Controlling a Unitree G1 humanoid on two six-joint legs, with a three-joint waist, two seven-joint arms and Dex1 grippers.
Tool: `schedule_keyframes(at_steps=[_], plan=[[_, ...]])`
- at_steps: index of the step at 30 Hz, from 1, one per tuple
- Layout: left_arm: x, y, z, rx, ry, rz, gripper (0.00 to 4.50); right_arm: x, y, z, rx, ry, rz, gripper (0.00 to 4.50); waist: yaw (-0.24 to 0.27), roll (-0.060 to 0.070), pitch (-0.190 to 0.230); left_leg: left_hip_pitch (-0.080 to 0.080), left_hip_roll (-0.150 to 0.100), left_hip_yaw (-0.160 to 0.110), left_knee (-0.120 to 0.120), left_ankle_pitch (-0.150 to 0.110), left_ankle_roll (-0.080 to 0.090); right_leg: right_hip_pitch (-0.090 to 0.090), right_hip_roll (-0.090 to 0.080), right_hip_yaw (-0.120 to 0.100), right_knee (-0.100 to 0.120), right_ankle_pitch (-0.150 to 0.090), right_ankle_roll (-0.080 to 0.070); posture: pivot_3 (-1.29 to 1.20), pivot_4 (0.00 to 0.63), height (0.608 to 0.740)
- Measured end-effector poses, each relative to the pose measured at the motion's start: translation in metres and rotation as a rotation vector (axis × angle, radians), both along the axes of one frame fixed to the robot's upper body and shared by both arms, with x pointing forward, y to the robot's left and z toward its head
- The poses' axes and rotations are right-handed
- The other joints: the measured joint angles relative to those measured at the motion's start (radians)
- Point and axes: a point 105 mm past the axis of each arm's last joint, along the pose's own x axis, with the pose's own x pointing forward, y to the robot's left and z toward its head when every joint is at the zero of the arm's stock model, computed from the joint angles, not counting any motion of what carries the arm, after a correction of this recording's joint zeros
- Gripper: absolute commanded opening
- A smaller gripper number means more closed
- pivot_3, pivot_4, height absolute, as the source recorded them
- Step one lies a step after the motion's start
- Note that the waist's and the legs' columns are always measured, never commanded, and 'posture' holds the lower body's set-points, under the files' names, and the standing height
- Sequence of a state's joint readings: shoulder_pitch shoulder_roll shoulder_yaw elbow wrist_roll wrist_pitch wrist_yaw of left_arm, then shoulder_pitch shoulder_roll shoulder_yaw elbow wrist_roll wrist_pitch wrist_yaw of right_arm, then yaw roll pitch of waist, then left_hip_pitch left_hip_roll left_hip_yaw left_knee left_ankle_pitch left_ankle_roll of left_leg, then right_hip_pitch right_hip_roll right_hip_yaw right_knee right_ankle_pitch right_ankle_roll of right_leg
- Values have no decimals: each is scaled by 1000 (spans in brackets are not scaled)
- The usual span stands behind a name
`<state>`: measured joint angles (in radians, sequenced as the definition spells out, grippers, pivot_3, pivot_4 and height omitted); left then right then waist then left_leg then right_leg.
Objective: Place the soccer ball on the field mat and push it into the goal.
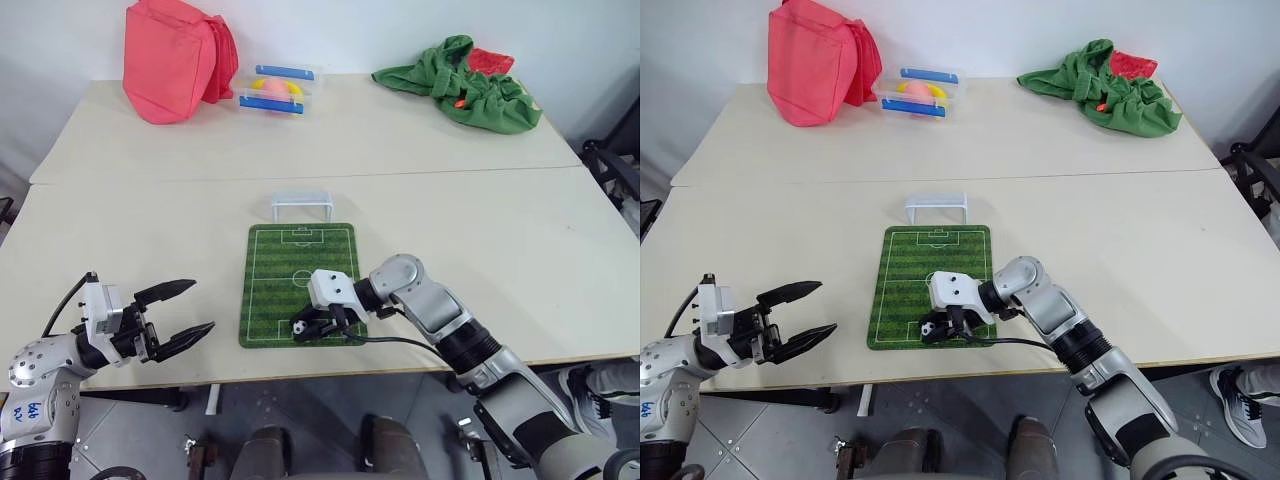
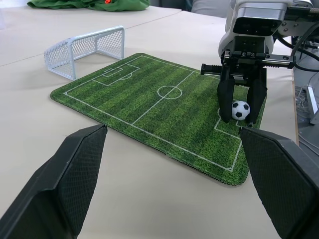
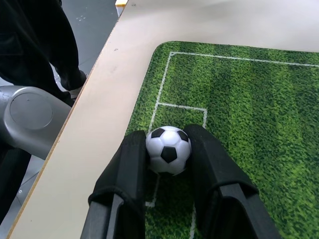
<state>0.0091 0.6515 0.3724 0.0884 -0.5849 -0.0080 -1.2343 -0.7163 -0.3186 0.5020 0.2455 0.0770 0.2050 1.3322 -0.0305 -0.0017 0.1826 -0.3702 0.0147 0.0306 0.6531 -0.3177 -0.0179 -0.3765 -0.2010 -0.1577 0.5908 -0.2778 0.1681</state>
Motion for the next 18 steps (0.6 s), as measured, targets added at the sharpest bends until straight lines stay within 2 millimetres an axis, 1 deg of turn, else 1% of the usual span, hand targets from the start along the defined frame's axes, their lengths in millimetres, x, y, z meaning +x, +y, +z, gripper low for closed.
schedule_keyframes(at_steps=[1,3,5,13,18], plan=[[0,0,0,0,0,0,4500,0,0,0,0,0,0,841,0,0,0,0,0,0,0,0,0,0,0,0,0,0,0,0,150,740],[1,0,0,-1,-1,1,4500,0,0,0,0,1,2,1592,0,0,0,0,0,0,0,0,0,0,0,0,0,0,0,0,150,740],[1,0,1,-1,-4,3,4500,-1,0,0,1,6,9,2187,0,0,0,0,0,0,0,0,0,0,0,0,0,0,0,0,150,740],[3,0,2,-5,-11,11,4500,-2,1,1,8,25,7,2187,0,0,0,0,0,0,0,0,0,0,0,0,0,0,0,0,150,740],[5,0,5,-5,-23,9,4500,-4,5,12,32,7,30,2187,0,0,0,0,0,0,0,0,0,0,0,0,0,0,0,0,150,740]])
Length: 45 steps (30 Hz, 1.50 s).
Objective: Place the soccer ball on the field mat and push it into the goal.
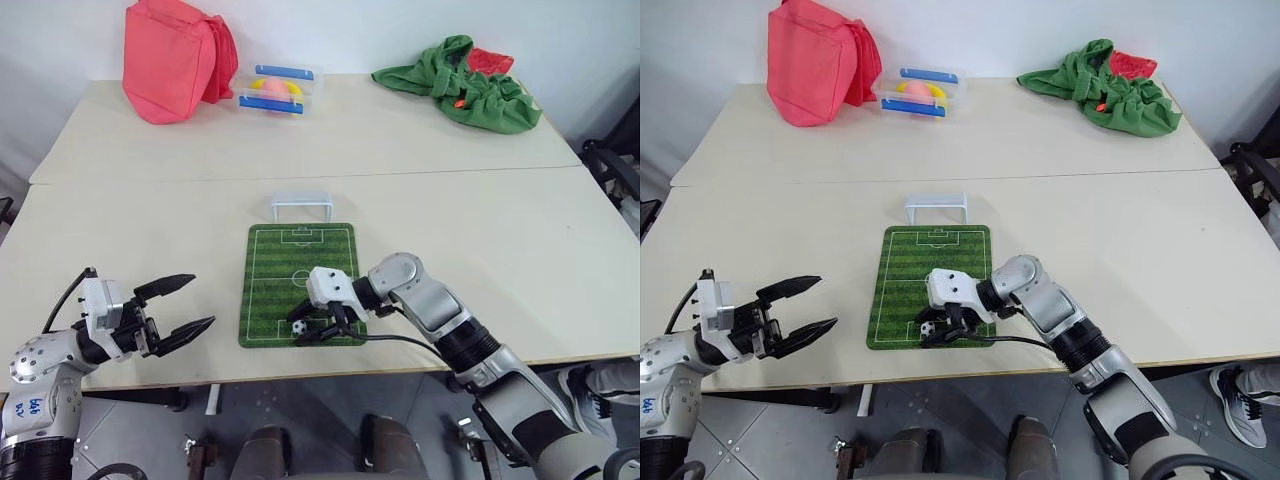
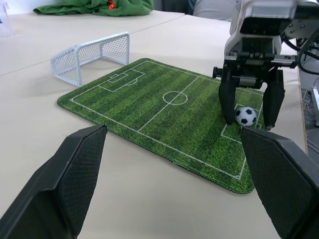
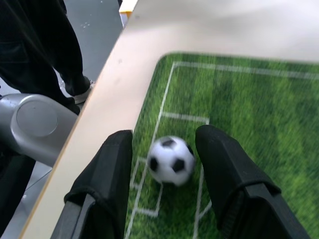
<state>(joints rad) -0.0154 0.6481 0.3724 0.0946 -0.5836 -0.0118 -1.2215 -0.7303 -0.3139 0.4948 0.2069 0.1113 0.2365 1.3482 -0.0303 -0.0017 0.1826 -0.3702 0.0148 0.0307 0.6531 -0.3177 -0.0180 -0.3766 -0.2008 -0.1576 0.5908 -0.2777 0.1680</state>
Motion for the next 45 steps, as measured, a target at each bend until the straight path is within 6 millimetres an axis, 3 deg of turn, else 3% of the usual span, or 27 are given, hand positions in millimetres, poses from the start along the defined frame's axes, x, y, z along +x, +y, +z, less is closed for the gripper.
schedule_keyframes(at_steps=[7,10,12,14,15,18,24,32,36,39,41,43,45], plan=[[3,0,2,-3,-10,4,4500,-9,0,32,54,-37,43,2187,2,0,0,0,0,0,0,0,0,0,0,0,0,0,0,0,150,740],[4,1,2,-6,-6,4,4500,-12,1,50,97,-64,36,1559,2,0,0,0,0,0,0,0,0,0,0,0,0,0,0,0,150,740],[4,1,1,-7,-3,0,4500,-18,-4,55,104,-74,40,890,2,0,0,0,0,0,-1,0,0,0,0,0,-1,0,0,0,150,740],[4,1,-1,-10,4,0,4500,-23,-10,46,89,-50,16,166,4,0,0,0,0,0,-1,-1,0,0,0,0,-1,0,0,0,150,740],[4,2,-1,-10,6,-2,4500,-24,-12,40,82,-30,-2,32,4,0,0,-1,0,0,-1,-1,0,0,0,0,-1,0,0,0,150,740],[4,1,-1,-9,6,-8,4500,-24,-17,23,60,5,-53,32,3,0,0,-1,0,1,0,-1,0,0,0,0,-1,0,0,0,150,740],[5,-1,2,-7,-2,-24,4500,-26,-15,11,46,24,-91,32,1,0,0,0,1,1,0,-1,0,0,0,0,-1,0,0,0,150,740],[4,1,2,7,8,-30,4500,-28,0,-8,72,81,-167,32,2,-1,0,0,0,1,0,-1,0,0,0,0,-1,0,0,0,150,740],[4,2,2,11,15,-30,4500,-12,1,-20,63,95,-248,32,2,0,0,0,1,1,0,-1,0,-1,0,0,-1,0,0,0,150,740],[6,2,6,15,9,-34,4500,19,0,-7,95,38,-339,32,0,0,0,0,1,2,1,-1,0,-1,1,1,0,0,-1,0,150,740],[8,4,7,18,6,-30,4500,50,-10,15,142,-25,-450,32,0,0,0,0,1,2,2,-1,0,-1,1,1,0,1,-1,0,150,740],[12,7,9,8,5,-16,4500,83,-22,50,223,-104,-570,32,-1,0,0,-1,1,2,2,-1,0,-2,1,1,0,1,-2,0,150,740],[15,8,11,4,-4,-10,4500,101,-32,87,312,-177,-641,32,0,0,0,-1,1,2,1,-1,0,-2,1,1,0,1,-2,0,150,740]])
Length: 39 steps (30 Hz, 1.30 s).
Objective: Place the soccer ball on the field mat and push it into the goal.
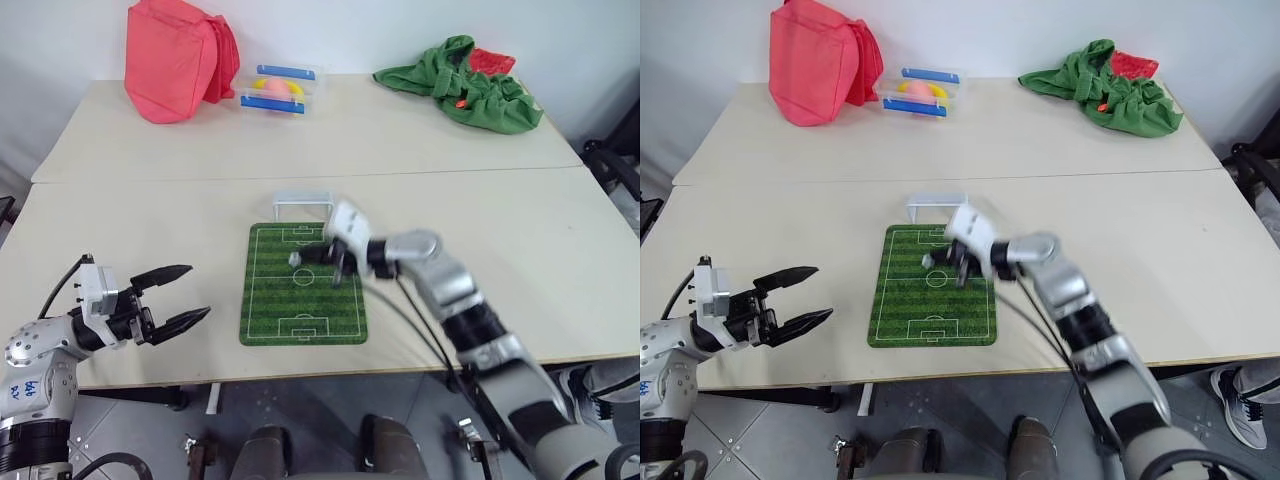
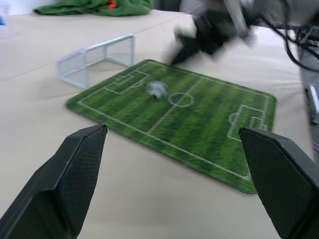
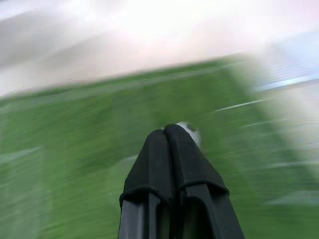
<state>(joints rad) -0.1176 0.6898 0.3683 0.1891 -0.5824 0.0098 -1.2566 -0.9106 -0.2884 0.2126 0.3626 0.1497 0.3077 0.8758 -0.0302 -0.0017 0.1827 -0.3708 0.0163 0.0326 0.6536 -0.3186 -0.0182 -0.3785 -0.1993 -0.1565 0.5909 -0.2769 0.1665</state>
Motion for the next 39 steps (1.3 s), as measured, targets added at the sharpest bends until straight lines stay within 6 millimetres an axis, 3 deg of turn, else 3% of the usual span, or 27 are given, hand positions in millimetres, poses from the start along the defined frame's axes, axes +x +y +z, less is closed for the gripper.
schedule_keyframes(at_steps=[3,8,13,16,19,25,28,32,39], plan=[[6,3,5,-14,-17,24,4500,9,-10,26,77,-51,-44,32,-1,0,0,0,0,0,-3,0,0,-1,0,-2,-1,0,0,0,150,740],[18,7,20,-56,-71,81,4500,10,-25,28,114,-27,-63,32,-2,0,0,0,0,1,-4,0,0,-2,0,-2,-2,0,0,0,150,740],[28,12,32,-128,-114,150,4500,-2,-60,16,89,8,-28,32,1,0,0,0,0,2,-4,-1,0,-1,0,-2,-3,0,0,0,150,740],[29,15,35,-145,-124,165,4500,-13,-88,-7,36,78,20,562,0,0,0,0,0,3,-4,-1,0,-1,0,-1,-3,0,0,0,150,740],[28,18,37,-159,-125,178,4500,-21,-123,-24,24,144,34,1585,0,-1,0,0,0,3,-3,-1,1,-1,0,-1,-4,0,0,0,150,740],[25,34,34,-195,-91,218,4500,-34,-173,-41,-13,164,43,3644,-7,-1,0,1,0,4,-3,-1,1,-1,0,-1,-3,0,0,0,150,740],[21,45,30,-192,-64,238,4500,-39,-190,-44,2,164,31,4431,-6,-1,0,1,0,4,-2,-1,1,-1,0,-1,-3,0,0,0,150,740],[18,61,33,-190,-50,279,4500,-44,-209,-42,18,150,6,4431,-1,-1,0,1,0,4,-2,-1,1,0,0,0,-3,0,0,0,150,740],[18,66,35,-198,-31,297,4500,-50,-221,-58,38,179,-55,4431,2,-1,0,1,0,4,-1,-1,1,0,0,0,-3,0,0,0,150,740]])
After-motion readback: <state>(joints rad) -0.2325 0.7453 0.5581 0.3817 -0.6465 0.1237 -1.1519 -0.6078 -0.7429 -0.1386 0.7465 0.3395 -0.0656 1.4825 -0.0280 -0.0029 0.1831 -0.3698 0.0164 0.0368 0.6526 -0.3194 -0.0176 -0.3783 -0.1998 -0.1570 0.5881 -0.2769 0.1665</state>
